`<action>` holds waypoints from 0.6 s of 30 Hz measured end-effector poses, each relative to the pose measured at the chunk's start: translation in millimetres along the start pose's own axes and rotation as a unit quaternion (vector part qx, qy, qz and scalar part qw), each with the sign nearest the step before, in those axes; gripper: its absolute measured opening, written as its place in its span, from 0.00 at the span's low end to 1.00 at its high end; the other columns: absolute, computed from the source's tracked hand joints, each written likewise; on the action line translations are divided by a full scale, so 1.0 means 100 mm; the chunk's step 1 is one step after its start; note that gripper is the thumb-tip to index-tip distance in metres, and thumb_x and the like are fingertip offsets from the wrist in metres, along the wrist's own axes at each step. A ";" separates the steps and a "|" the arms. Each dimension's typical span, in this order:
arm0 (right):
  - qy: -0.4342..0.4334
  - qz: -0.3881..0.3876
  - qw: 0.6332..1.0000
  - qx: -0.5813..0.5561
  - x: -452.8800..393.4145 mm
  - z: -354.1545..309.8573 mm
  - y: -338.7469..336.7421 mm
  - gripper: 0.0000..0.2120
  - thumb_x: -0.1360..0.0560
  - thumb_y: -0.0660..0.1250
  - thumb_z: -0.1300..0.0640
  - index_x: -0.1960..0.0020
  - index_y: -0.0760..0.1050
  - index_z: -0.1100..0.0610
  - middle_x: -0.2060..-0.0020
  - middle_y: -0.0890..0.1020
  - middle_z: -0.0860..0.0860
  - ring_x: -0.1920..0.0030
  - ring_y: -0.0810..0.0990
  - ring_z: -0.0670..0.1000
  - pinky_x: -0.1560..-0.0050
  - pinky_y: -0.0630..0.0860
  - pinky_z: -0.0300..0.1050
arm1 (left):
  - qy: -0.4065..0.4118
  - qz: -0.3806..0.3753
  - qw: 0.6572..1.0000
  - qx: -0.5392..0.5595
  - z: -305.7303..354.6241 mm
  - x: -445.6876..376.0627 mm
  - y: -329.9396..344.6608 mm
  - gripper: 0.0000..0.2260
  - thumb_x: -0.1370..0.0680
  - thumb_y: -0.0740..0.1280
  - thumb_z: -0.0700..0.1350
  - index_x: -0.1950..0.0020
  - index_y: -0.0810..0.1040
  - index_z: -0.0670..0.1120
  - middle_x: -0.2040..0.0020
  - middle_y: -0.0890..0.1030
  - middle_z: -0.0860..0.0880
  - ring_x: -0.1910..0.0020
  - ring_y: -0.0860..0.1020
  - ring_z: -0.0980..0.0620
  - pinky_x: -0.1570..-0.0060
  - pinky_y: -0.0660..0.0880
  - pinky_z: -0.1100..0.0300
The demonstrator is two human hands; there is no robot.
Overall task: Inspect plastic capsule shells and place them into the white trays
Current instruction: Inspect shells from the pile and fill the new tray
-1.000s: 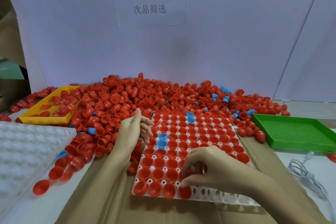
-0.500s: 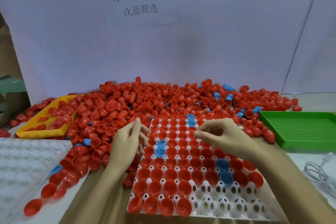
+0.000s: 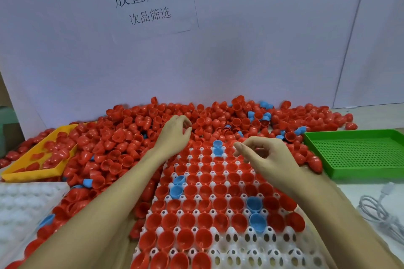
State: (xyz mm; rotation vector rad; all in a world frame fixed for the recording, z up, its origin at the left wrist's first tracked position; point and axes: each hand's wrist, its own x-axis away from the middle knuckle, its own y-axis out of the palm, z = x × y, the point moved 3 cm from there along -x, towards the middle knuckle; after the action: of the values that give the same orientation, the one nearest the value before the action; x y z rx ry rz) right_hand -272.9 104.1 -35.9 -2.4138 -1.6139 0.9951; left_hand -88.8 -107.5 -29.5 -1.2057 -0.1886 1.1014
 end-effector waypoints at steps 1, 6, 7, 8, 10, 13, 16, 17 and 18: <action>0.000 0.003 1.000 0.004 0.01 0.01 0.00 0.14 0.19 0.67 0.37 0.57 0.85 0.43 0.65 0.84 0.45 0.67 0.81 0.48 0.65 0.78 0.42 | 0.031 -0.024 0.998 -0.053 -0.01 -0.12 0.05 0.11 0.16 0.66 0.43 0.34 0.79 0.45 0.37 0.78 0.48 0.38 0.75 0.49 0.38 0.76 0.53; -0.006 0.013 1.000 0.010 0.01 0.04 -0.01 0.16 0.19 0.66 0.36 0.57 0.84 0.43 0.66 0.83 0.45 0.69 0.79 0.46 0.67 0.75 0.40 | 0.080 -0.155 0.969 -0.176 -0.02 -0.46 0.30 0.17 0.17 0.69 0.50 0.28 0.76 0.49 0.32 0.75 0.49 0.33 0.74 0.47 0.37 0.76 0.47; -0.005 0.012 1.000 0.013 0.01 0.04 0.00 0.16 0.19 0.66 0.36 0.57 0.84 0.43 0.66 0.83 0.44 0.69 0.79 0.47 0.67 0.76 0.40 | 0.079 -0.157 0.967 -0.182 -0.01 -0.48 0.35 0.16 0.17 0.69 0.50 0.30 0.77 0.49 0.33 0.76 0.48 0.34 0.75 0.47 0.38 0.77 0.48; -0.005 0.012 1.000 0.016 0.01 0.04 0.01 0.16 0.19 0.66 0.36 0.58 0.84 0.44 0.65 0.84 0.44 0.68 0.79 0.47 0.66 0.76 0.40 | 0.081 -0.146 0.968 -0.188 0.00 -0.48 0.39 0.15 0.18 0.70 0.49 0.32 0.78 0.48 0.36 0.78 0.48 0.35 0.76 0.47 0.38 0.77 0.48; -0.008 0.014 1.000 0.016 0.01 0.01 0.02 0.16 0.20 0.66 0.37 0.58 0.84 0.45 0.66 0.84 0.43 0.68 0.79 0.47 0.67 0.75 0.39 | 0.079 -0.102 0.974 -0.186 0.00 -0.46 0.43 0.11 0.19 0.72 0.48 0.37 0.80 0.47 0.40 0.81 0.48 0.38 0.77 0.46 0.40 0.76 0.49; -0.009 0.013 1.000 0.015 0.02 -0.01 0.03 0.17 0.20 0.66 0.36 0.58 0.85 0.45 0.66 0.84 0.44 0.67 0.80 0.50 0.65 0.78 0.47 | 0.066 -0.039 0.985 -0.157 -0.03 -0.42 0.38 0.09 0.21 0.75 0.48 0.43 0.84 0.47 0.44 0.84 0.49 0.41 0.79 0.47 0.43 0.77 0.51; -0.005 0.009 1.000 0.013 0.03 -0.01 0.03 0.16 0.20 0.66 0.38 0.58 0.85 0.46 0.66 0.84 0.45 0.67 0.81 0.51 0.63 0.79 0.51 | 0.063 -0.007 0.993 -0.099 -0.09 -0.36 0.27 0.10 0.22 0.76 0.50 0.45 0.85 0.47 0.45 0.85 0.51 0.43 0.79 0.49 0.42 0.76 0.51; -0.002 0.009 1.000 0.012 0.04 0.00 0.02 0.16 0.20 0.67 0.39 0.58 0.85 0.46 0.66 0.84 0.45 0.67 0.80 0.51 0.64 0.79 0.49 | 0.063 0.006 0.995 -0.079 -0.10 -0.34 0.22 0.10 0.22 0.76 0.51 0.45 0.85 0.47 0.45 0.84 0.51 0.43 0.79 0.49 0.41 0.76 0.52; 0.000 0.007 1.000 0.013 0.04 0.00 0.03 0.15 0.20 0.67 0.40 0.59 0.85 0.46 0.66 0.83 0.45 0.68 0.80 0.49 0.65 0.78 0.45 | 0.062 0.020 0.996 -0.061 -0.11 -0.31 0.15 0.10 0.23 0.76 0.51 0.45 0.85 0.47 0.46 0.85 0.52 0.43 0.79 0.50 0.40 0.75 0.52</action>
State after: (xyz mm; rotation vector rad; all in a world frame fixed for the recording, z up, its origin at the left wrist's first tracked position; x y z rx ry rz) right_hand -269.8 106.5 -38.7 -2.4130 -1.5762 1.0126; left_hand -106.1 -139.4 -33.6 -1.3886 -0.1386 1.0583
